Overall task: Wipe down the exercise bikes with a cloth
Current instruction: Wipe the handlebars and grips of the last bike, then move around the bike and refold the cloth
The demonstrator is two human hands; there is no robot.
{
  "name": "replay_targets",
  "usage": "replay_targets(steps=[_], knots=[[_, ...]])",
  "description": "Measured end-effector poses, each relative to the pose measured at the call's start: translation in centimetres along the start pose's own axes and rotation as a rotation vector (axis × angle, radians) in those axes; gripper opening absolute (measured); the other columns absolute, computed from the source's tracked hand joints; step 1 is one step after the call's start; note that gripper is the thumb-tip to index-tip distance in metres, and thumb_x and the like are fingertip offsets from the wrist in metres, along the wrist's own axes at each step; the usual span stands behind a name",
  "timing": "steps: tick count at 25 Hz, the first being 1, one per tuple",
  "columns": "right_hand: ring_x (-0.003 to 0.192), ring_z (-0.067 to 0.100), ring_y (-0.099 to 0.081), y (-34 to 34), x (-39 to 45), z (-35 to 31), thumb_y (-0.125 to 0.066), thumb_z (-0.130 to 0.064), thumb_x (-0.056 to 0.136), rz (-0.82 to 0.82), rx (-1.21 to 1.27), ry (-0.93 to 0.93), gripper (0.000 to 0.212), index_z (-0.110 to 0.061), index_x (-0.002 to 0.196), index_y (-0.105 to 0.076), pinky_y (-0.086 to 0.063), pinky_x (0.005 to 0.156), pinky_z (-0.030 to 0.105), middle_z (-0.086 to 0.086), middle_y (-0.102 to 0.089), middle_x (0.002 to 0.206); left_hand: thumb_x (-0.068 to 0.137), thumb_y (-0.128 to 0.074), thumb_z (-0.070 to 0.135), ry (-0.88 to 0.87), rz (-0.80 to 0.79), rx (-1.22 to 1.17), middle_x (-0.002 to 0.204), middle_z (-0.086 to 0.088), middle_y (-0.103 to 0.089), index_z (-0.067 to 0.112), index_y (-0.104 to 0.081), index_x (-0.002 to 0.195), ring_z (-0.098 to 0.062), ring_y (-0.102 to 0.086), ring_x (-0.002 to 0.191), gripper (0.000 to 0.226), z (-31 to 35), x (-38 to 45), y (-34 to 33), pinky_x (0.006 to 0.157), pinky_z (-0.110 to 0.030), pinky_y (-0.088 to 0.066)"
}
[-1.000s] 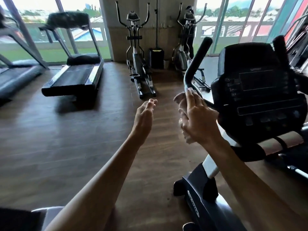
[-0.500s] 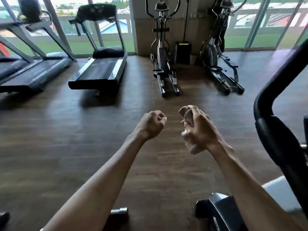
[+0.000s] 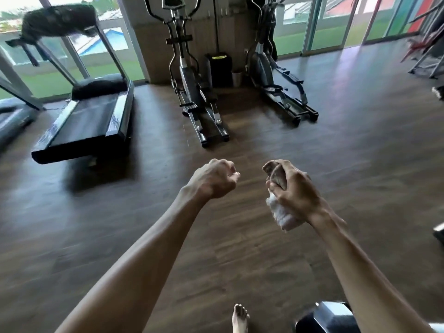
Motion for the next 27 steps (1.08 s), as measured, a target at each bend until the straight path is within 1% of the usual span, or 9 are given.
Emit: replay_targets(steps=[4, 11, 16, 19, 21, 23, 24, 25, 27], knots=[[0.103, 0.024, -0.063, 2.3, 5.8, 3.6, -0.07, -0.015, 0.09, 0.157, 0.025, -0.097, 0.038, -0.019, 0.126, -0.061, -0.036, 0.079, 0.017, 0.001, -0.068, 0.106, 0.097, -0.054, 0.046, -0.11, -0.102, 0.046, 0.111, 0.0, -0.07, 0.028, -0.07, 0.105, -0.026, -0.067, 0.101, 0.026, 3.7, 9.1, -0.6, 0.09, -0.043, -0.055], [0.106, 0.026, -0.065, 10.0, 11.5, 13.0, -0.069, -0.024, 0.092, 0.416, -0.017, -0.355, 0.043, -0.018, 0.133, -0.058, -0.04, 0.081, 0.021, 0.008, -0.071, 0.112, 0.099, -0.052, 0.046, -0.464, -0.181, 0.097, 0.118, -0.002, -0.066, 0.03, -0.069, 0.108, -0.027, -0.063, 0.11, 0.025, 16.4, 25.8, -4.4, 0.089, -0.036, -0.05], [0.108, 0.019, -0.065, 16.6, 14.6, 19.9, -0.069, -0.024, 0.093, 0.578, -0.09, -0.516, 0.043, -0.02, 0.134, -0.057, -0.043, 0.086, 0.02, 0.003, -0.07, 0.115, 0.099, -0.049, 0.046, -0.704, -0.285, 0.127, 0.111, -0.003, -0.062, 0.028, -0.066, 0.102, -0.028, -0.058, 0.092, 0.024, 26.6, 35.7, -8.7, 0.077, -0.031, -0.041], [0.105, 0.016, -0.065, 20.7, 16.6, 23.3, -0.07, -0.024, 0.092, 0.705, -0.144, -0.612, 0.043, -0.021, 0.133, -0.057, -0.042, 0.085, 0.018, 0.0, -0.071, 0.117, 0.099, -0.048, 0.041, -0.85, -0.347, 0.131, 0.101, -0.002, -0.06, 0.025, -0.062, 0.095, -0.029, -0.056, 0.086, 0.021, 32.9, 41.2, -10.3, 0.076, -0.032, -0.045], [0.101, 0.01, -0.062, 22.8, 17.1, 24.7, -0.07, -0.022, 0.092, 0.779, -0.168, -0.658, 0.042, -0.019, 0.132, -0.059, -0.038, 0.082, 0.011, -0.003, -0.07, 0.114, 0.099, -0.048, 0.04, -0.945, -0.363, 0.147, 0.097, 0.001, -0.058, 0.024, -0.064, 0.096, -0.031, -0.06, 0.092, 0.023, 36.9, 43.9, -11.3, 0.076, -0.032, -0.046], [0.097, 0.005, -0.057, 25.2, 17.1, 27.1, -0.07, -0.019, 0.092, 0.858, -0.178, -0.718, 0.04, -0.016, 0.131, -0.059, -0.031, 0.08, -0.002, -0.009, -0.066, 0.108, 0.098, -0.05, 0.042, -1.038, -0.404, 0.149, 0.102, 0.002, -0.062, 0.027, -0.066, 0.097, -0.029, -0.064, 0.099, 0.022, 41.8, 46.2, -13.3, 0.077, -0.033, -0.047], [0.096, 0.004, -0.056, 26.4, 16.9, 28.2, -0.069, -0.02, 0.092, 0.883, -0.196, -0.744, 0.04, -0.016, 0.131, -0.059, -0.031, 0.079, -0.003, -0.011, -0.065, 0.106, 0.097, -0.05, 0.043, -1.079, -0.432, 0.155, 0.105, 0.003, -0.065, 0.029, -0.066, 0.098, -0.027, -0.065, 0.1, 0.021, 44.5, 46.8, -14.7, 0.079, -0.035, -0.05], [0.097, 0.006, -0.059, 27.5, 16.6, 29.4, -0.068, -0.024, 0.093, 0.907, -0.212, -0.773, 0.041, -0.016, 0.132, -0.058, -0.034, 0.081, -0.001, -0.01, -0.066, 0.108, 0.096, -0.05, 0.044, -1.121, -0.468, 0.169, 0.108, 0.004, -0.066, 0.031, -0.066, 0.098, -0.026, -0.065, 0.1, 0.021, 47.1, 47.1, -16.3, 0.081, -0.037, -0.052], [0.103, 0.012, -0.063, 30.0, 15.4, 32.8, -0.067, -0.026, 0.093, 0.979, -0.2, -0.829, 0.044, -0.014, 0.134, -0.056, -0.044, 0.09, 0.016, -0.004, -0.07, 0.114, 0.094, -0.048, 0.046, -1.207, -0.53, 0.184, 0.108, 0.004, -0.067, 0.032, -0.063, 0.094, -0.025, -0.065, 0.1, 0.02, 52.5, 47.1, -19.6, 0.086, -0.041, -0.054]])
Point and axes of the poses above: each hand's wrist, its own x-axis towards the middle knuckle, its own y-axis out of the back of the hand, z = x × y, the point moved 3 cm from there along x, towards the middle knuckle
